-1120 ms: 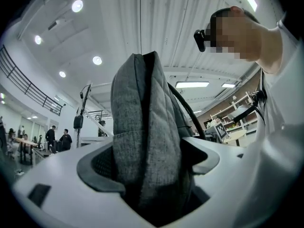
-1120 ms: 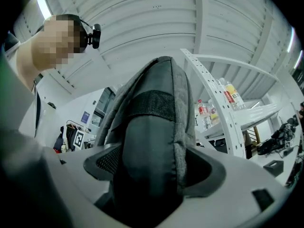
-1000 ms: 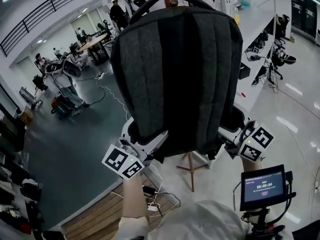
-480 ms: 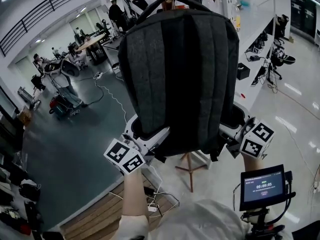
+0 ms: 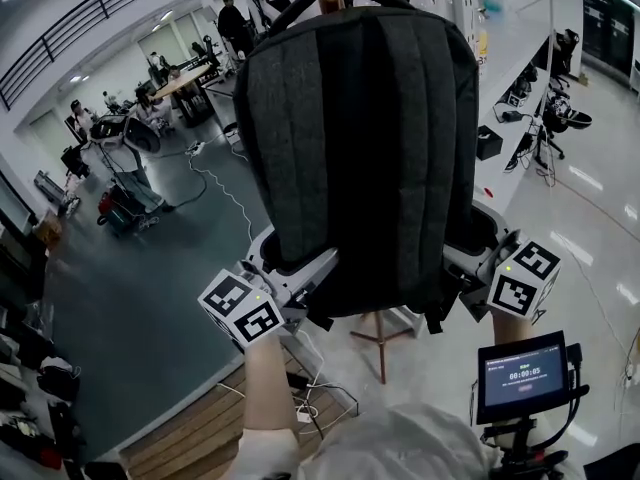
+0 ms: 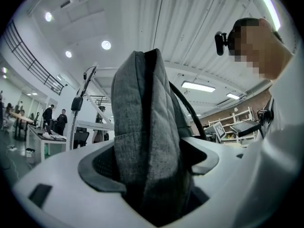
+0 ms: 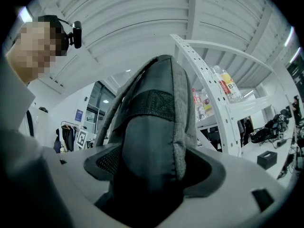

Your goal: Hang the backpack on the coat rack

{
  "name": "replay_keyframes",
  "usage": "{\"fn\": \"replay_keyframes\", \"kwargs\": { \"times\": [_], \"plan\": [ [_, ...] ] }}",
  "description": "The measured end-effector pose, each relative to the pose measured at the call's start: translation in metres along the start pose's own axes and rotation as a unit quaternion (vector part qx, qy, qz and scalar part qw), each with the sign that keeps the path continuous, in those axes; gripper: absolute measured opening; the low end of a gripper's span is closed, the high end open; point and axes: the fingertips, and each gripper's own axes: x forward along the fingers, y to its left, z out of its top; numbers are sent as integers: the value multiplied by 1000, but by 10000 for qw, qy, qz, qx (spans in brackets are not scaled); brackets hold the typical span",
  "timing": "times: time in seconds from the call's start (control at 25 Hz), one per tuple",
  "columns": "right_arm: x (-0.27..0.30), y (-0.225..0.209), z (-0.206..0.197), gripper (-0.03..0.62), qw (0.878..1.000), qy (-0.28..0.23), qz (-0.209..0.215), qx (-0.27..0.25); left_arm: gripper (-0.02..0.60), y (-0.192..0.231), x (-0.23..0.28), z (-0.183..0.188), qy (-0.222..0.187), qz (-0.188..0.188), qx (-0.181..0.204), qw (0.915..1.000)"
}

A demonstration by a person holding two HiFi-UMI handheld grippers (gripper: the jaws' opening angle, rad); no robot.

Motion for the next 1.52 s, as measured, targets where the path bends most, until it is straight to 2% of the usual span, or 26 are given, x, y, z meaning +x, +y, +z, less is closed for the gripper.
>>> {"fn": "replay_keyframes", "kwargs": {
  "times": [0.12, 0.2, 0.32, 0.48, 0.56, 0.72, 0.84, 0.88, 0.96, 1.0, 1.04, 1.08, 1.12, 1.24, 1.28, 1.32, 1.36, 1.44, 1.48, 1.52],
  "plan": [
    [3, -9, -20, 408, 9993, 235, -41, 303, 391, 7, 4, -18, 249, 17, -262, 9993],
    [5, -14, -34, 408, 9991, 284, -117, 294, 391, 11, 5, -32, 262, 93, -291, 9992],
    [6, -27, -46, 408, 9993, 163, -337, 31, 394, 18, 8, -47, -52, 200, -148, 9997],
    [8, -48, -54, 408, 9977, -92, -630, -217, 410, 32, 18, -63, -473, 271, -659, 9963],
    [8, -56, -58, 408, 9964, -126, -788, -281, 410, 33, 21, -65, -573, 370, -606, 9958],
    [10, -70, -63, 408, 9961, -68, -879, -19, 410, 30, 17, -67, -893, 783, -124, 9928],
    [12, -72, -62, 410, 9956, 12, -932, 61, 410, 19, 0, -76, -978, 1400, 232, 9850],
    [14, -70, -63, 410, 9959, 20, -904, 78, 410, 14, -9, -76, -971, 1728, 535, 9787],
    [17, -66, -66, 410, 9965, -5, -828, 141, 407, -1, -25, -68, -956, 2424, 1325, 9563],
    [17, -65, -67, 410, 9966, -31, -809, 174, 405, -10, -30, -62, -942, 2643, 1674, 9451],
    [16, -65, -67, 410, 9965, -60, -805, 196, 400, -19, -32, -54, -949, 2713, 1937, 9380],
    [15, -66, -68, 410, 9965, -83, -808, 203, 394, -31, -30, -45, -994, 2621, 2146, 9356],
    [14, -66, -68, 410, 9965, -101, -808, 200, 378, -46, -25, -36, -1060, 2367, 2340, 9370],
    [13, -64, -70, 410, 9969, -140, -755, 184, 297, -89, 14, -27, -1099, 1187, 2845, 9449],
    [13, -63, -71, 410, 9970, -150, -734, 169, 290, -92, 29, -33, -978, 1044, 2947, 9448],
    [13, -61, -72, 410, 9972, -148, -717, 116, 290, -86, 42, -42, -764, 1139, 3057, 9422],
    [11, -59, -73, 410, 9975, -113, -704, -20, 290, -75, 52, -51, -525, 1407, 3219, 9348],
    [7, -52, -80, 410, 9956, 109, -681, -636, 270, -52, 60, -60, -244, 2017, 3477, 9153],
    [4, -48, -83, 410, 9928, 228, -640, -990, 270, -42, 62, -62, -190, 2195, 3395, 9145],
    [-1, -42, -82, 411, 9905, 267, -554, -1231, 265, -33, 63, -62, -159, 2270, 3158, 9212]
  ]
}}
